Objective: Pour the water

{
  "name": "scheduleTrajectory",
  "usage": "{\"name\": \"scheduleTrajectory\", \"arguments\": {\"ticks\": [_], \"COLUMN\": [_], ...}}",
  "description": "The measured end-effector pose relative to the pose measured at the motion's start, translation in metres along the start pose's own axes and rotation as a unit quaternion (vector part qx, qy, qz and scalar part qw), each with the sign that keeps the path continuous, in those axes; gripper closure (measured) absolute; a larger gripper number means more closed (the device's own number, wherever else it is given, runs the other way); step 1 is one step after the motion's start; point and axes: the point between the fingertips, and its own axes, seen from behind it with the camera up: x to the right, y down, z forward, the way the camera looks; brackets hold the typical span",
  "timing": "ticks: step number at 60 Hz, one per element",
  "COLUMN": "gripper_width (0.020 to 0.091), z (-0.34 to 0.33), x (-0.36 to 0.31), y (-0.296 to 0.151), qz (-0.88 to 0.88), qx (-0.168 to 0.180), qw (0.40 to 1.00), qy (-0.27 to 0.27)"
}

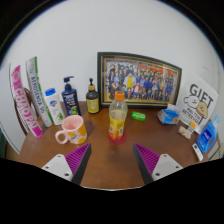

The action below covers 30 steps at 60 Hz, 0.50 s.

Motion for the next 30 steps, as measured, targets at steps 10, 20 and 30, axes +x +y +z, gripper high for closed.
{"name": "scheduleTrajectory", "arguments": {"ticks": [10, 20, 30], "gripper_width": [0.0253, 0.0250, 0.0249], "z": [-0.104, -0.171, -0.200], "x": [-0.022, -0.036, -0.034], "y": [0.015, 0.034, 0.051], "qz": [0.002, 0.000, 0.003], "qx": [0.000, 0.004, 0.004], "qw": [1.000, 0.999, 0.999], "qy": [0.024, 0.038, 0.050]}}
